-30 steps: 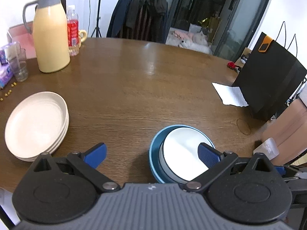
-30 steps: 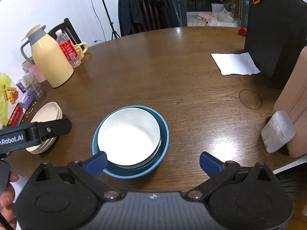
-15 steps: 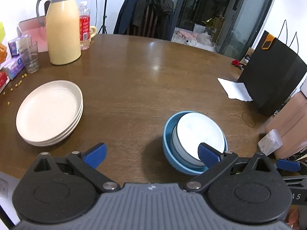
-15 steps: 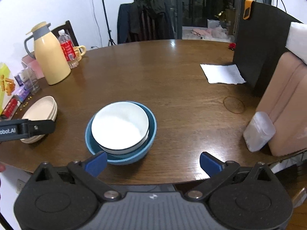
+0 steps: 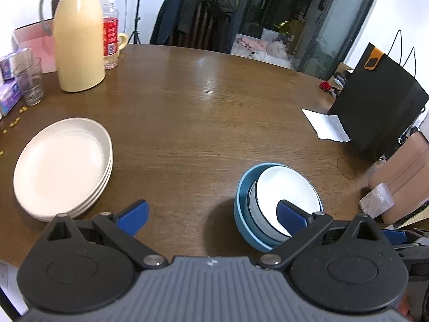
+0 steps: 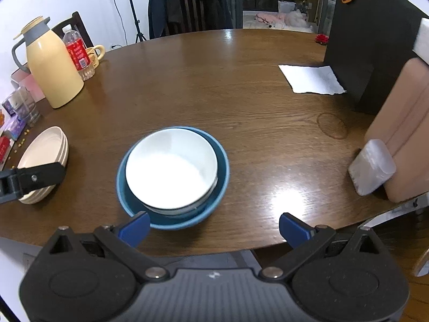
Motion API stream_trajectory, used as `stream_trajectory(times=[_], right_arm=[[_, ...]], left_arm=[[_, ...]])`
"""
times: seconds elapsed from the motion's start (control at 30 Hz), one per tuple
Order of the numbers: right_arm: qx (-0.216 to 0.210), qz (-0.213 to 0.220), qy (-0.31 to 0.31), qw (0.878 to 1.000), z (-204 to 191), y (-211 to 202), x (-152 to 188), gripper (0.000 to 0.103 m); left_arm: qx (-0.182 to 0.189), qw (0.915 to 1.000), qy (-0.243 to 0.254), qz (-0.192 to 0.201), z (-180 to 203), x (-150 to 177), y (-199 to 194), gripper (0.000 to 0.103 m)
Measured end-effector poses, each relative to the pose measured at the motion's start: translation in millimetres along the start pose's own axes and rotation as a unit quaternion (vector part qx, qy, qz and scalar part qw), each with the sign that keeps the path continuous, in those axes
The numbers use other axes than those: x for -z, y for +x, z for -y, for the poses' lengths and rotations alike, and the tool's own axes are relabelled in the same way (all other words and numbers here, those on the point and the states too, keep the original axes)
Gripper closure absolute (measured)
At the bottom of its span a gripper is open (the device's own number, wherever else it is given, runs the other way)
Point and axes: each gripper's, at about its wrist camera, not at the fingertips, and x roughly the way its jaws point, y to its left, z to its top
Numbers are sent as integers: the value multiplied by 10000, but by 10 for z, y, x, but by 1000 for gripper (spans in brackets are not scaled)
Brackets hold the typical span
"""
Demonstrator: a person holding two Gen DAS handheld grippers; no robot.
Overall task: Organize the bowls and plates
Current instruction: 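Withdraw both open grippers up from the stacked bowls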
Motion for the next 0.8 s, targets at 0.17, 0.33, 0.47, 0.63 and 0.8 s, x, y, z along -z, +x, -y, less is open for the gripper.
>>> stream_trajectory(times=[0.17, 0.33, 0.47, 0.63, 0.8], right_arm=[[9, -104, 180, 9998, -54, 107, -108, 0], [12, -164, 297, 9994, -120, 207, -173, 0], [42, -240, 424, 9988, -148, 301, -193, 0], [60, -376, 645, 9972, -79, 409, -159, 1], [-97, -413, 797, 9959, 52, 471, -168, 1]], left_arm=[[127, 9997, 148, -115, -45, -109, 129, 0], [229, 9993, 176, -231, -157, -202, 265, 0], [306, 9980, 317, -446, -202, -224, 399, 0], [438, 9956, 400, -730, -199, -207, 567, 0], [518, 9942, 349, -878, -143, -215, 709, 0]])
